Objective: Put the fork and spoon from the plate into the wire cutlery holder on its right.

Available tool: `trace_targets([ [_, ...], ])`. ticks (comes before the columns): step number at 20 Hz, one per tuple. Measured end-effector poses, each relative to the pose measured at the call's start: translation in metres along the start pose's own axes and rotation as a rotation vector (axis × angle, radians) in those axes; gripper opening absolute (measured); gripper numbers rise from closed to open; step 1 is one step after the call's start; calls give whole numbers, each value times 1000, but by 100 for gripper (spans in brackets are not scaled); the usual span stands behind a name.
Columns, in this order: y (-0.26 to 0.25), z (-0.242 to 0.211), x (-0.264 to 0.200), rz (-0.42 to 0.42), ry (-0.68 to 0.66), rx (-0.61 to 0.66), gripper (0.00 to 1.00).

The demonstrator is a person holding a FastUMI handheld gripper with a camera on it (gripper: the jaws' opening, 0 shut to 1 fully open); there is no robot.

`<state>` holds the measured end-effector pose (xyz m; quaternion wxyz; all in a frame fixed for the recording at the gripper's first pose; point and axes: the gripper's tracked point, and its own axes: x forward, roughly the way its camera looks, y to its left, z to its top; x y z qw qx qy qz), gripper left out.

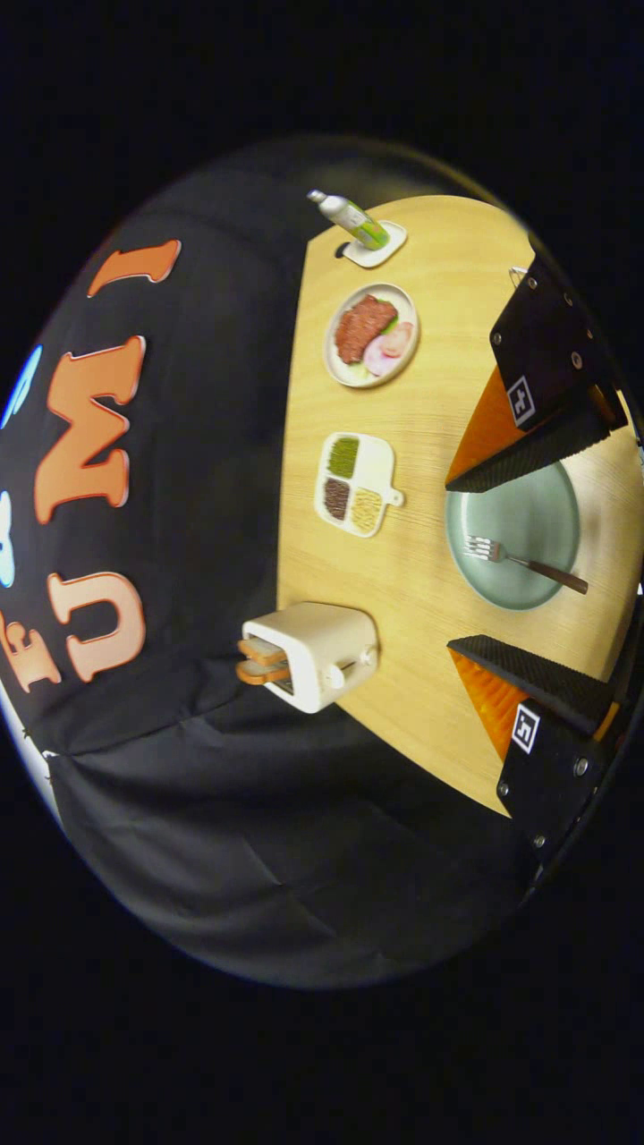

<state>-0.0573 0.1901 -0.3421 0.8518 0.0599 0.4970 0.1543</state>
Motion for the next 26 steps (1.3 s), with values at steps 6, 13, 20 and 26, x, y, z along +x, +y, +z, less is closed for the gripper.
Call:
trace_targets([
  [6,1,-78,43,-29,306,6,90],
  [13,-10,-138,82,-76,503,5,71],
  [20,-18,-157,99,-126,595,36,25],
  [26,-19,-139,96,-84,506,49,4],
])
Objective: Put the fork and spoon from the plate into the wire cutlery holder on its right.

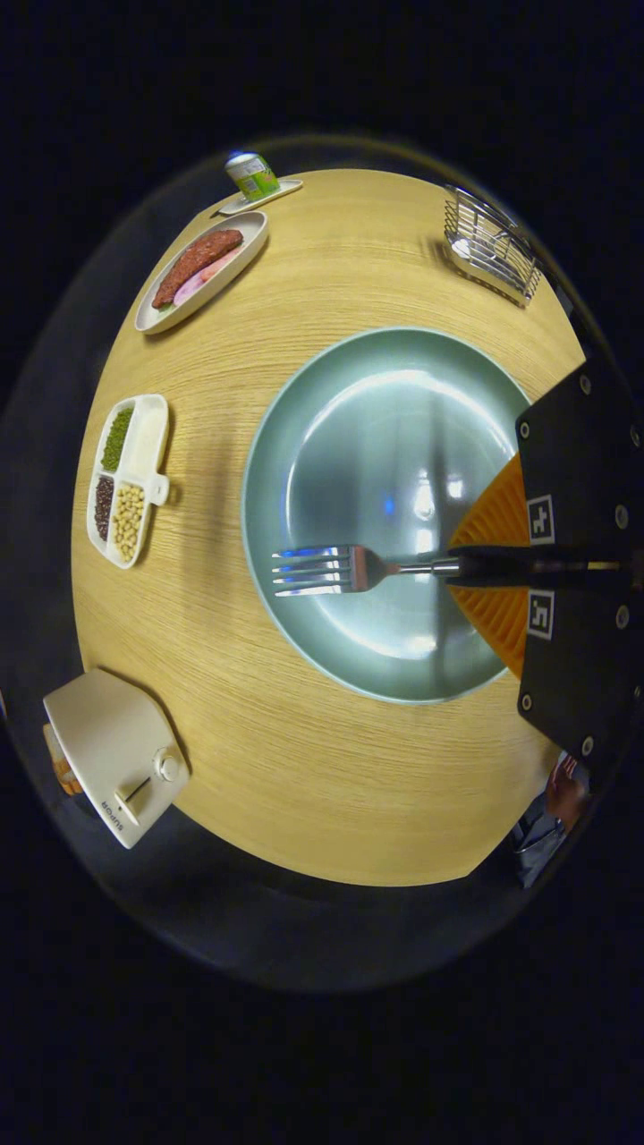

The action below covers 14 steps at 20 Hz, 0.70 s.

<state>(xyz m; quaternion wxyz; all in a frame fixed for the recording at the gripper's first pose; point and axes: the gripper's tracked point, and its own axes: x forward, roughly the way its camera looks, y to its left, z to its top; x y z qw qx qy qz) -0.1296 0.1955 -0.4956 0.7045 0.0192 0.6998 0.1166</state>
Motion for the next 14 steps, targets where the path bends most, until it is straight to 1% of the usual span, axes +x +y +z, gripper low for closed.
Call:
trace_targets([
  [2,-2,6,-13,22,-40,12,4],
  [6,-26,6,-54,14,-114,41,4],
  [8,-46,1,-79,-3,-152,59,4],
  [10,-73,-10,-101,-39,-170,82,4],
  [14,-120,-32,-129,-75,-192,163,4],
])
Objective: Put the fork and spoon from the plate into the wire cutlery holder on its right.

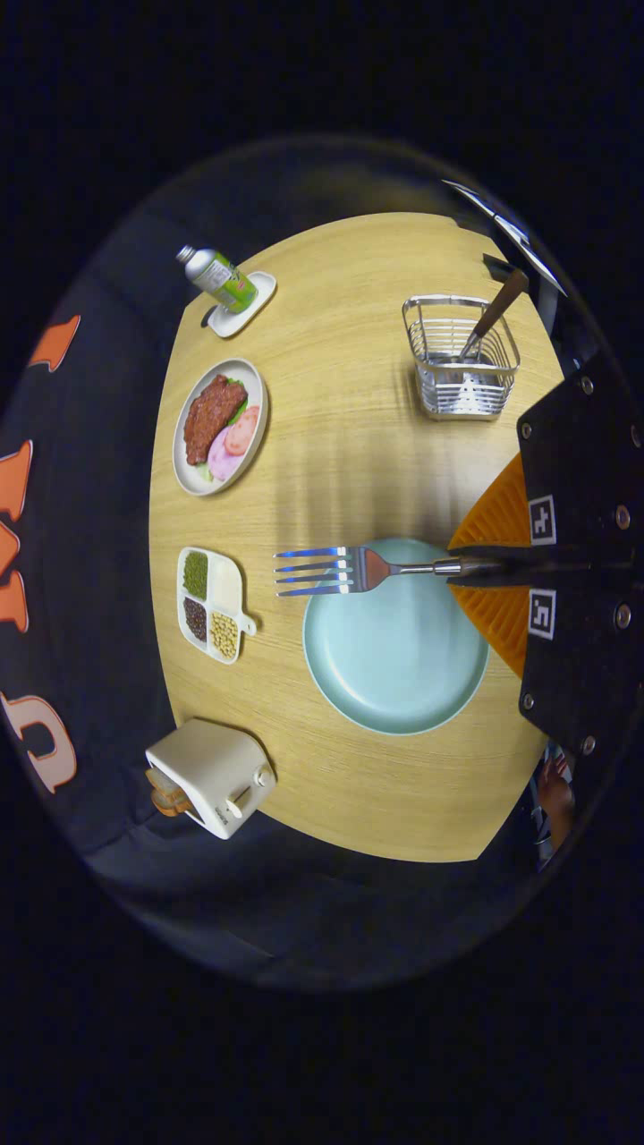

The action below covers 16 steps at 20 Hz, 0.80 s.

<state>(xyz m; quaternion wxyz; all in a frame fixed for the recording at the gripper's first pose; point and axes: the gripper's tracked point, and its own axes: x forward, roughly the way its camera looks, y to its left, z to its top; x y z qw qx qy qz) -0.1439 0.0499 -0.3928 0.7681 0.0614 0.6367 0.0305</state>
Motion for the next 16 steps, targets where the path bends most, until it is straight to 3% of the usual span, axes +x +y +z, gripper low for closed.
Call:
trace_targets([
  [6,-75,-26,-30,-72,1,92,4],
  [16,-128,-69,-42,-104,78,113,4],
])
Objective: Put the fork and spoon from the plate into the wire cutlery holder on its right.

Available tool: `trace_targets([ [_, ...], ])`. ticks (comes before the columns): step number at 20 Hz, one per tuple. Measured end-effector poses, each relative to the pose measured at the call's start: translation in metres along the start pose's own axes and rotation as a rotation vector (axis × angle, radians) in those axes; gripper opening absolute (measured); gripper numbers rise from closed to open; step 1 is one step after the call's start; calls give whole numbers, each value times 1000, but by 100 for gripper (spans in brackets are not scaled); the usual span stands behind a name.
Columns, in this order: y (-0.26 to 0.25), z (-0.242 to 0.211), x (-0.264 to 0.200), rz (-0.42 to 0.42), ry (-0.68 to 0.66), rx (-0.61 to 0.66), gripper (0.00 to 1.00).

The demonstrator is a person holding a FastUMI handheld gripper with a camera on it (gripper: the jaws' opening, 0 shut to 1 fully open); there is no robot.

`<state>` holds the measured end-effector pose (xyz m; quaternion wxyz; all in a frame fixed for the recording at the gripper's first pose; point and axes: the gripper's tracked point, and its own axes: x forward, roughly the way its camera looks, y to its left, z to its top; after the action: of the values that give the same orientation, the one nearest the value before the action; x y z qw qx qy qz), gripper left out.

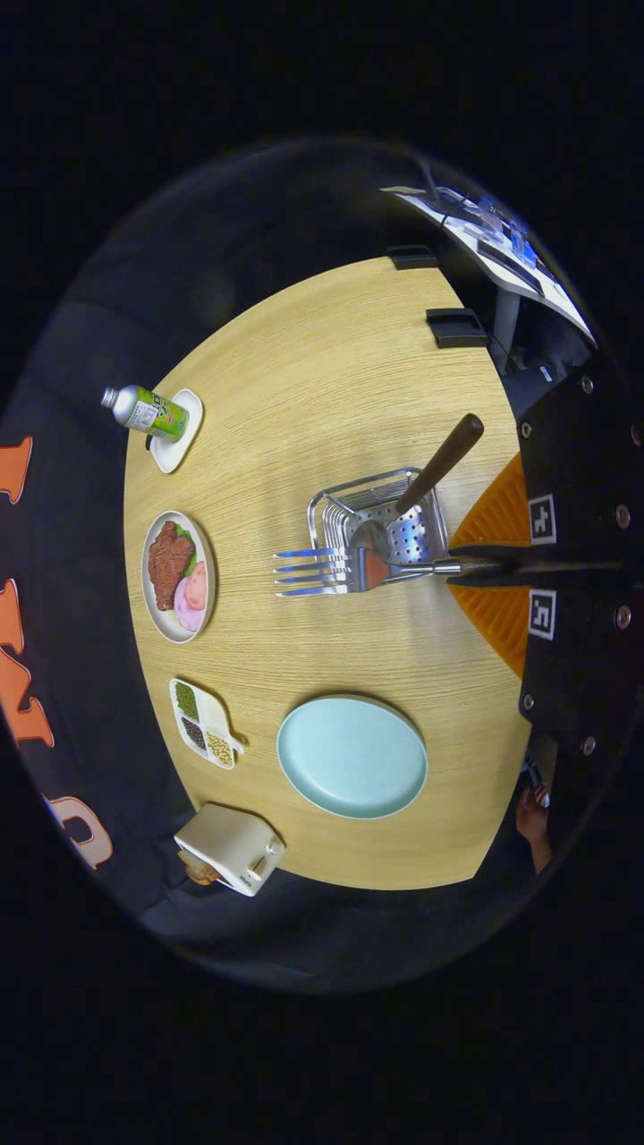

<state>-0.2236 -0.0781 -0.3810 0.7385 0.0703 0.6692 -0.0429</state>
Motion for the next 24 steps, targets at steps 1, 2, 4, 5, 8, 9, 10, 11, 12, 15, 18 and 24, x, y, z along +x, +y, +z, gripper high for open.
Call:
trace_targets([
  [1,-3,-1,1,2,5,2,4],
  [2,-5,-2,2,3,10,8,5],
  [4,-9,-3,3,5,11,20,7],
  [5,-11,-2,1,7,8,20,7],
  [8,-14,3,-3,27,-6,6,12],
  [9,-15,7,-5,28,-14,9,14],
  [10,-16,11,-7,31,-33,9,15],
  [11,-18,18,-10,33,-57,11,15],
  [12,-20,25,-14,38,-83,13,15],
  [15,-18,51,-29,78,-198,9,19],
  [18,-11,100,-62,109,-419,4,29],
  [24,1,172,-138,119,-763,-65,77],
])
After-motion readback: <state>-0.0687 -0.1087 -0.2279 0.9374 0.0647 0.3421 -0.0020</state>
